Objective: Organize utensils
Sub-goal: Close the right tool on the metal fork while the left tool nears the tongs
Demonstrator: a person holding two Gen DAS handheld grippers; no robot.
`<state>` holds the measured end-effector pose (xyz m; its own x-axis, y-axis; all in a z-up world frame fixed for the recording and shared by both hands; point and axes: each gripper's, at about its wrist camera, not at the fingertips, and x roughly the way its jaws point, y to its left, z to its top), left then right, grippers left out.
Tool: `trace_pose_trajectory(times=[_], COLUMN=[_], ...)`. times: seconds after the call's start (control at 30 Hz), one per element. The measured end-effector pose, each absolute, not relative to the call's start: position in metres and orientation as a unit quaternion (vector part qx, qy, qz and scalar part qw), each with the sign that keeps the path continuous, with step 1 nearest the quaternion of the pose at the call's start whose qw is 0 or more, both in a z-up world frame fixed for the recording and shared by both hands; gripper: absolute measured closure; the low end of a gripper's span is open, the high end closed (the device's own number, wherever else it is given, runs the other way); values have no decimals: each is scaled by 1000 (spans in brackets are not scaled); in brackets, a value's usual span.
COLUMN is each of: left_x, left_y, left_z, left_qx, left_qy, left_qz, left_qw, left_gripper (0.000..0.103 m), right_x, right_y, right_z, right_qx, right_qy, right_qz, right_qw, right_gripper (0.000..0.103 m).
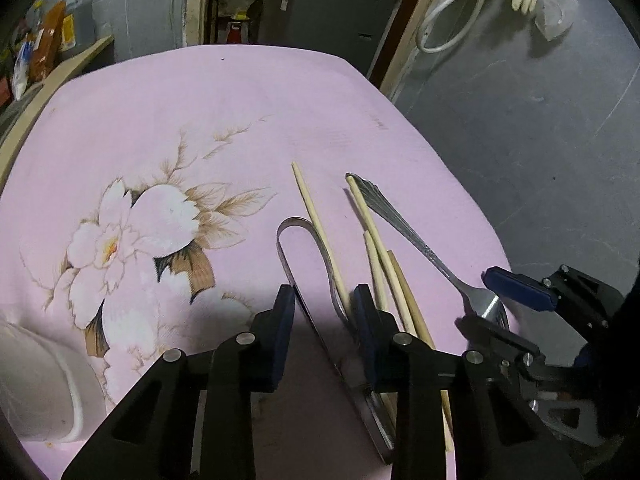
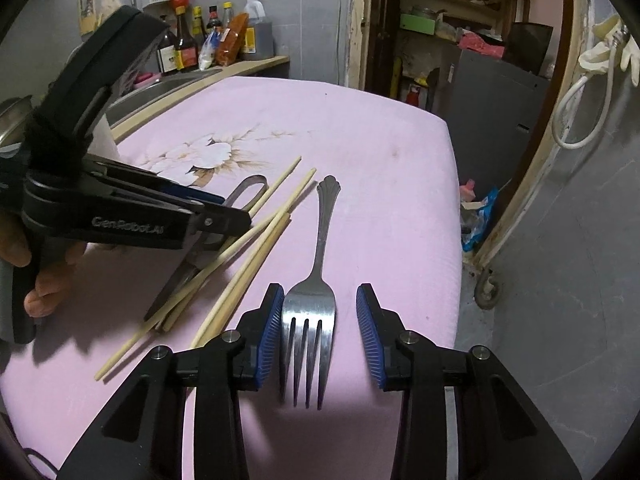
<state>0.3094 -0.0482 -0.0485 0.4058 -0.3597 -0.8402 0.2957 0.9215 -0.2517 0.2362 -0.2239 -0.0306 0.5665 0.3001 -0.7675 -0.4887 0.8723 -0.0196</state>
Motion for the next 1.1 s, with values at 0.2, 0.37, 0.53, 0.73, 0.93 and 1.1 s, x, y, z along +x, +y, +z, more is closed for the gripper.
trace_pose_trajectory(times=[0.2, 0.37, 0.53, 0.73, 0.93, 1.1], left_x=[311, 314, 320, 320, 322, 307], left_y=[-31, -48, -59, -69, -70, -46], left_z=[-48, -42, -41, -39, -38, -33], left_qx=[-53, -12, 29, 70, 57, 10], left_qy=[517, 526, 555, 560, 556, 513], left_qz=[-202, -185, -182, -189, -184, -189], left_qw=[830, 830, 811, 804, 809, 837], left_gripper=[83, 82, 81, 80, 84, 87], right_x=[240, 254, 284, 295, 309, 307], right_y=[-225, -217, -205, -200, -200, -210], right_z=[-30, -30, -34, -35, -35, -33], right_qx=[-112, -114, -113, -130, -93, -33], right_qy=[411, 417, 444, 486, 527, 524], right_qz=[227, 221, 218, 221, 229, 235], right_qw=[876, 874, 861, 836, 813, 818], right_gripper=[69, 69, 74, 76, 96, 99])
